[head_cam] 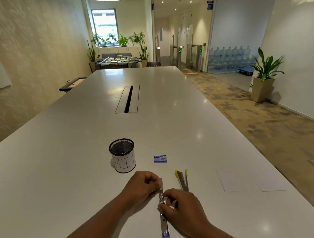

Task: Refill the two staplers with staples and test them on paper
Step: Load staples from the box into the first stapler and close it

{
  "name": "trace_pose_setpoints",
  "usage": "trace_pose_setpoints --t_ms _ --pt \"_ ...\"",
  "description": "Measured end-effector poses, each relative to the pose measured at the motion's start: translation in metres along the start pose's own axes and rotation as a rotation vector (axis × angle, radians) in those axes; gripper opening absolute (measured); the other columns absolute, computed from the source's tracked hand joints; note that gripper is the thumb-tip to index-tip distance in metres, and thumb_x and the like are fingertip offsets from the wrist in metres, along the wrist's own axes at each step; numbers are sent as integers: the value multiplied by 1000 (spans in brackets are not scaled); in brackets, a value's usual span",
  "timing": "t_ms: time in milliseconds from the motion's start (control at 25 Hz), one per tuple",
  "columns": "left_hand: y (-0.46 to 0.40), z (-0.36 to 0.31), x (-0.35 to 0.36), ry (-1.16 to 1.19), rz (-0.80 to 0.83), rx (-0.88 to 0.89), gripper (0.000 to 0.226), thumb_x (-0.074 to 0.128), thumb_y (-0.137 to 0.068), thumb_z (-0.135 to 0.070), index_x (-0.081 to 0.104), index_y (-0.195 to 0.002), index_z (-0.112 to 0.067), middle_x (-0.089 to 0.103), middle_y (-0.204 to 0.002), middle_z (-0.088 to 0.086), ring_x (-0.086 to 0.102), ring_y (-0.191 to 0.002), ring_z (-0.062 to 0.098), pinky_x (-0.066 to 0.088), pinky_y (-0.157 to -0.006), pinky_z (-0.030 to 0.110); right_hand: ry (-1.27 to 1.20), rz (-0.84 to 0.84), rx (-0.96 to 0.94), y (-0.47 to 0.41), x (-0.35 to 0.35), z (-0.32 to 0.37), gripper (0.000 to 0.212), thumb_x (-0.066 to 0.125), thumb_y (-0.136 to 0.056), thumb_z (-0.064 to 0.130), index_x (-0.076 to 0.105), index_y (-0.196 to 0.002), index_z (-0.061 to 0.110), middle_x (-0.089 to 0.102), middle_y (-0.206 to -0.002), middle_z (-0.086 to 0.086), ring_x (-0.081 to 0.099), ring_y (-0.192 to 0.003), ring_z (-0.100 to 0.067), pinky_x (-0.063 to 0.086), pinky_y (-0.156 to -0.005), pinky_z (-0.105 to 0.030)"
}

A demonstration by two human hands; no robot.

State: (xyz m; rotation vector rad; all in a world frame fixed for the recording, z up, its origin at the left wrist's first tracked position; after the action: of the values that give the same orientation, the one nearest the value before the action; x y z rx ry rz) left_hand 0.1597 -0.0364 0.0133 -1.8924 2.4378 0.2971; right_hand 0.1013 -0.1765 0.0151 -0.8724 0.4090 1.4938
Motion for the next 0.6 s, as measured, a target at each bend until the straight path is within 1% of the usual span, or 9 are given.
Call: trace_pose_setpoints --t_ms 40,120,160,200,280,360,440,520,600 --pt "-1 -2 0 -69 -9 20 8 69 -93 -1 73 -89 6 70 -70 5 65 -60 3 51 -61 13 -6 -4 4 0 0 -1 26 63 -78 58 66 -92 37 66 -77 18 60 -74 -6 53 -65 -28" --pt "-1 -5 -1 -138 -22 39 8 70 -93 -2 75 -86 0 73 -69 -3 67 -62 0 51 -60 10 -19 -9 8 0 0 -2 27 63 -78 59 67 -93 37 66 -76 19 61 -74 -5 53 -65 -27" --pt "-2 -5 -2 -157 -25 42 9 71 -92 -3 76 -86 -3 74 -69 -4 68 -63 -1 51 -60 9 -24 -10 10 0 1 -2 28 63 -78 59 68 -94 36 67 -76 19 61 -74 -5 53 -66 -26" --pt "-2 -5 -3 -166 -23 41 10 71 -93 -4 77 -85 -6 74 -69 -4 68 -63 1 51 -61 10 -28 -11 12 0 1 -3 28 62 -78 59 68 -93 36 67 -76 19 62 -75 -4 53 -66 -25" --pt "-2 -2 -3 -118 -17 11 10 70 -93 -3 76 -85 -5 73 -70 1 65 -62 5 52 -61 14 -36 -12 16 0 0 -3 28 63 -78 59 68 -92 36 68 -77 18 62 -75 -4 53 -67 -26" --pt "-2 4 -4 -40 -13 -33 9 69 -93 -1 75 -87 0 69 -74 12 60 -65 16 52 -62 19 -50 -8 21 0 0 -5 28 63 -78 59 68 -92 35 69 -77 17 63 -75 -4 54 -69 -27" --pt "-1 9 -5 6 -9 -57 7 69 -93 -1 75 -89 2 67 -79 17 57 -70 22 52 -63 23 -56 -13 23 0 0 -5 28 64 -78 58 69 -93 35 69 -76 18 63 -76 -3 52 -68 -25" --pt "-1 11 -4 -12 3 -56 8 70 -92 -2 76 -87 -1 68 -79 16 58 -70 21 52 -64 22 -61 -19 20 0 -1 -4 28 64 -78 57 70 -94 35 69 -76 18 63 -76 -2 49 -66 -20" --pt "-1 13 -3 -26 4 -57 11 70 -91 -1 77 -83 -5 70 -75 13 61 -66 16 53 -65 21 -65 -18 20 1 -1 -4 28 64 -78 57 70 -94 35 69 -76 19 63 -76 -2 47 -66 -17"
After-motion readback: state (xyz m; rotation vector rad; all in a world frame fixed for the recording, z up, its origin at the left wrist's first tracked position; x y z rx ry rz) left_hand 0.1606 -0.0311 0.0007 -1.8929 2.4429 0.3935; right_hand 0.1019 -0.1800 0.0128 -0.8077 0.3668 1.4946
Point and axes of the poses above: each hand's wrist, its own y-axis away from the middle knuckle, its own x-axis out of the palm, z = x × y, the point moved 9 cm from there along -y, towards the middle knuckle
